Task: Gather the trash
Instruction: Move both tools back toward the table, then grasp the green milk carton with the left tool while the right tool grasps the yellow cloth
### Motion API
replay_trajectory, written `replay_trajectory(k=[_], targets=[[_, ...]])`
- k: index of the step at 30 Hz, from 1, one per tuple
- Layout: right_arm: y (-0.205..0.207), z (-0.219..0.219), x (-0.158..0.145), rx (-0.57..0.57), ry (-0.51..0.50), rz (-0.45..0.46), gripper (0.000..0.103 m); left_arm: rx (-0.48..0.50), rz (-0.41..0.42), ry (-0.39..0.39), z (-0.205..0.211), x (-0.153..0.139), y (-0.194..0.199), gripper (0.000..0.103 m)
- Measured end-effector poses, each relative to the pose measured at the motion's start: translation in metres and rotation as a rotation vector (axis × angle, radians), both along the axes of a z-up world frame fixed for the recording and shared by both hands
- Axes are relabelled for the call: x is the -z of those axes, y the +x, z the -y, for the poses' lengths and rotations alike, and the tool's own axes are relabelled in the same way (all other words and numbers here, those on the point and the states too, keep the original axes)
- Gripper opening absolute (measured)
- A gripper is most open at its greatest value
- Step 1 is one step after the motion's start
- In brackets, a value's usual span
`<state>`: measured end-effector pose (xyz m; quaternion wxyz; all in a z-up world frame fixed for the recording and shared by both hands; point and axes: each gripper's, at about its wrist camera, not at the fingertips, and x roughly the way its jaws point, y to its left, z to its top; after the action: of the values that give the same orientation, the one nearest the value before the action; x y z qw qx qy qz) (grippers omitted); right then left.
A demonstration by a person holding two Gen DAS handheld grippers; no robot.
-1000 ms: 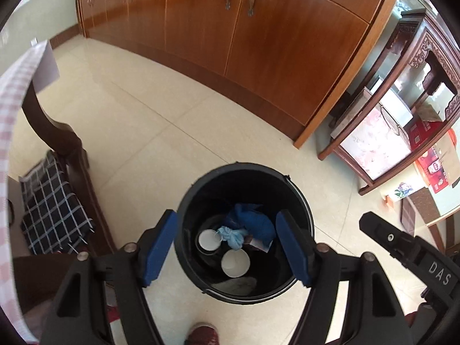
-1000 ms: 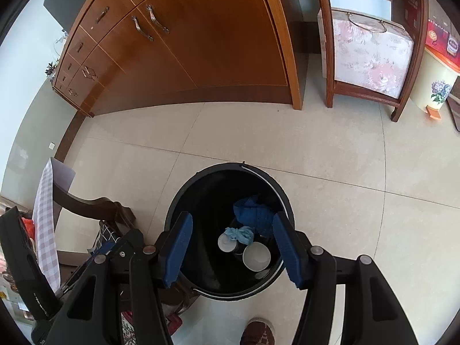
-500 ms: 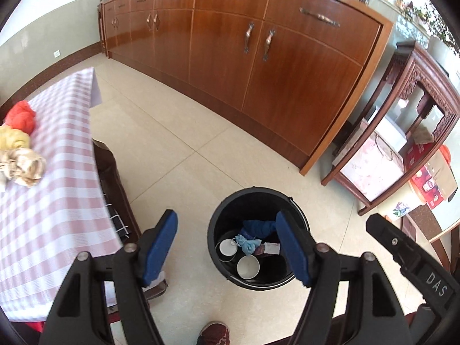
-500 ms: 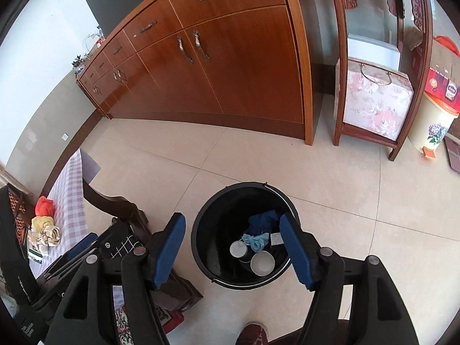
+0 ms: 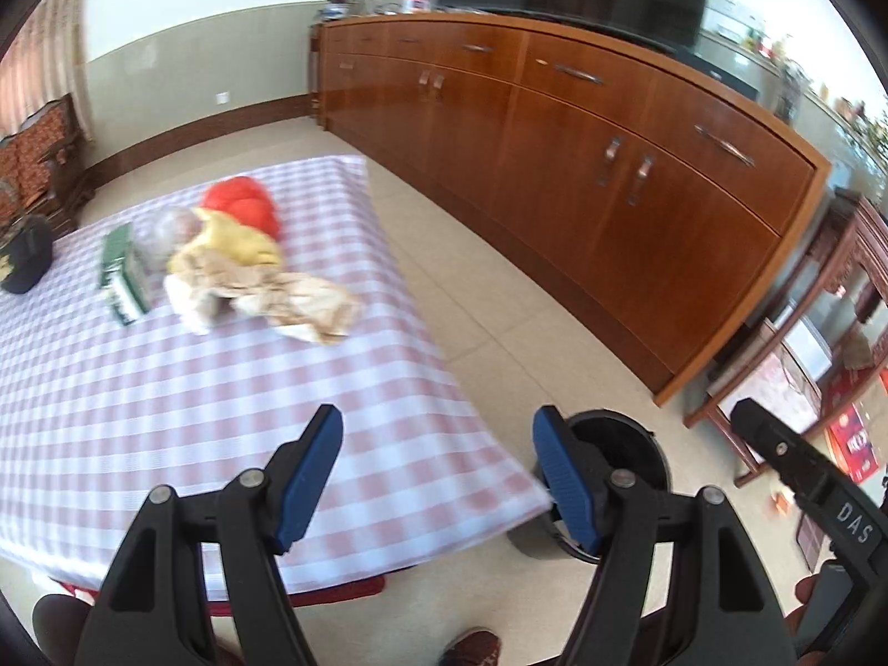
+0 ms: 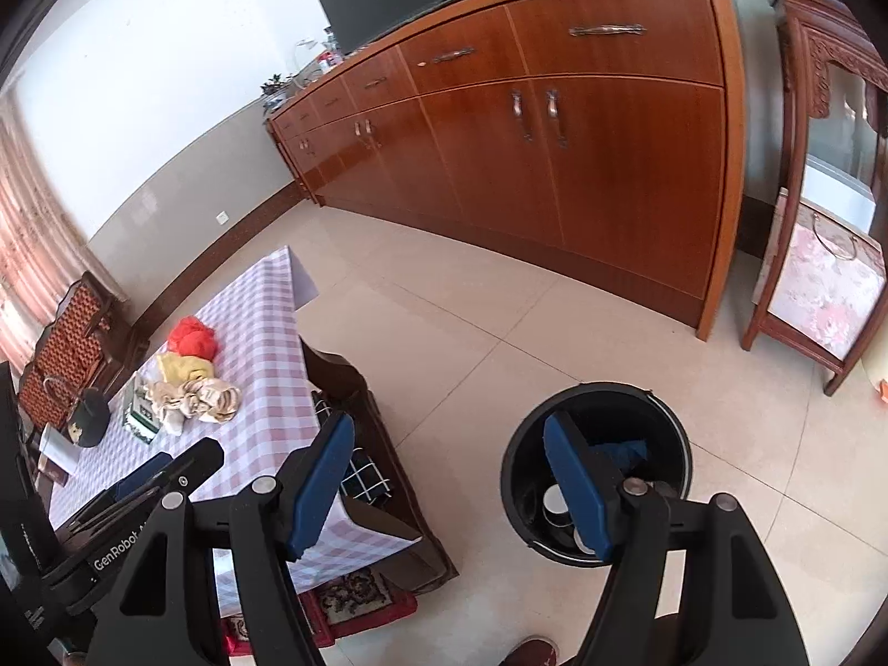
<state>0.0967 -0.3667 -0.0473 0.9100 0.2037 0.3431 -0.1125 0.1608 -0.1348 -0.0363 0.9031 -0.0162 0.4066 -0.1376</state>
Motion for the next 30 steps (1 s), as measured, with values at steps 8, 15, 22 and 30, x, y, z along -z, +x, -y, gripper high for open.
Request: replay_trajectory(k=[8, 15, 22, 30], targets=[[0.029, -0.068, -0.011, -0.169, -0.019, 0.042, 0.073, -0.164, 0.007, -0.005, -0.083, 0.003, 0.0, 0.073], [0.052, -0.121, -0.012, -0.287, -0.039, 0.045, 0.073, -0.267, 0.009, -0.001, -0.135, 0.007, 0.002, 0.073], [0.073, -0.159, -0.01, -0.367, -0.045, 0.039, 0.073, -0.332, -0.006, 0.0, -0.166, 0.011, 0.008, 0.073], [0.105, -0.19, -0.01, -0.421, -0.048, 0.036, 0.073, -0.368, -0.012, -0.004, -0.186, 0.013, 0.033, 0.073]])
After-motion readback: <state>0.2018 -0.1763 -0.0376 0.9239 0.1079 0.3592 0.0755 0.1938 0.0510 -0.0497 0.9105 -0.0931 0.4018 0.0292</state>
